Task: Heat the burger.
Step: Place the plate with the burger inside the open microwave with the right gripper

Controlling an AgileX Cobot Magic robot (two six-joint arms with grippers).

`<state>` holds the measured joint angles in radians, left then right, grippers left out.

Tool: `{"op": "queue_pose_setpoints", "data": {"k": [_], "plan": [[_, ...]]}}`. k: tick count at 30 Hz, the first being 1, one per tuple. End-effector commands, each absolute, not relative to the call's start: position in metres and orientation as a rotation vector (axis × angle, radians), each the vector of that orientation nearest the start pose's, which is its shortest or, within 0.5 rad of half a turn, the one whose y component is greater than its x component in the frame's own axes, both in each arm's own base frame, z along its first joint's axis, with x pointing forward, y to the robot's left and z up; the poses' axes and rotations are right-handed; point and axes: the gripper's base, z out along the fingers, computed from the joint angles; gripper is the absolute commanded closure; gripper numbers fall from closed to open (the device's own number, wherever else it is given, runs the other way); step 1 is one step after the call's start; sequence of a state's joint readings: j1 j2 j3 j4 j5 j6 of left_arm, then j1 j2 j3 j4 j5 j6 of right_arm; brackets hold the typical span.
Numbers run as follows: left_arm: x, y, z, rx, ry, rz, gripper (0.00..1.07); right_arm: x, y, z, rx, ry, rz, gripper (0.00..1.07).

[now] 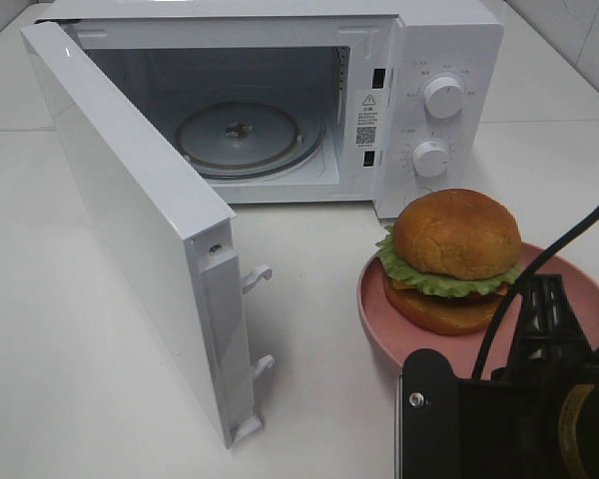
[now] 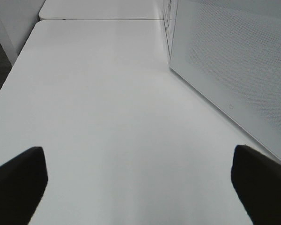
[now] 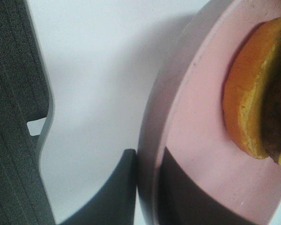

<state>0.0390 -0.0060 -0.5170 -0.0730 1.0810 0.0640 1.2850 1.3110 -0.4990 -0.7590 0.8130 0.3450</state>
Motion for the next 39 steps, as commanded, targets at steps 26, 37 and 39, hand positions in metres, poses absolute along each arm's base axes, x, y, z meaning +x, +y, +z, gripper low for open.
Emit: {"op": "queue_pose_setpoints", "data": {"k": [26, 37, 39], "plan": [[-0.01, -0.007, 0.281, 0.027, 2.015, -0.031, 0.06, 0.128, 0.168, 0.186, -2.047, 1.501, -0.477, 1.01], [-0.01, -0.007, 0.281, 0.027, 2.015, -0.031, 0.06, 0.145, 0.165, 0.187, -2.052, 1.407, -0.408, 1.07], [-0.01, -0.007, 0.281, 0.027, 2.015, -0.031, 0.06, 0.146, 0.165, 0.188, -2.054, 1.391, -0.4, 1.07]]}}
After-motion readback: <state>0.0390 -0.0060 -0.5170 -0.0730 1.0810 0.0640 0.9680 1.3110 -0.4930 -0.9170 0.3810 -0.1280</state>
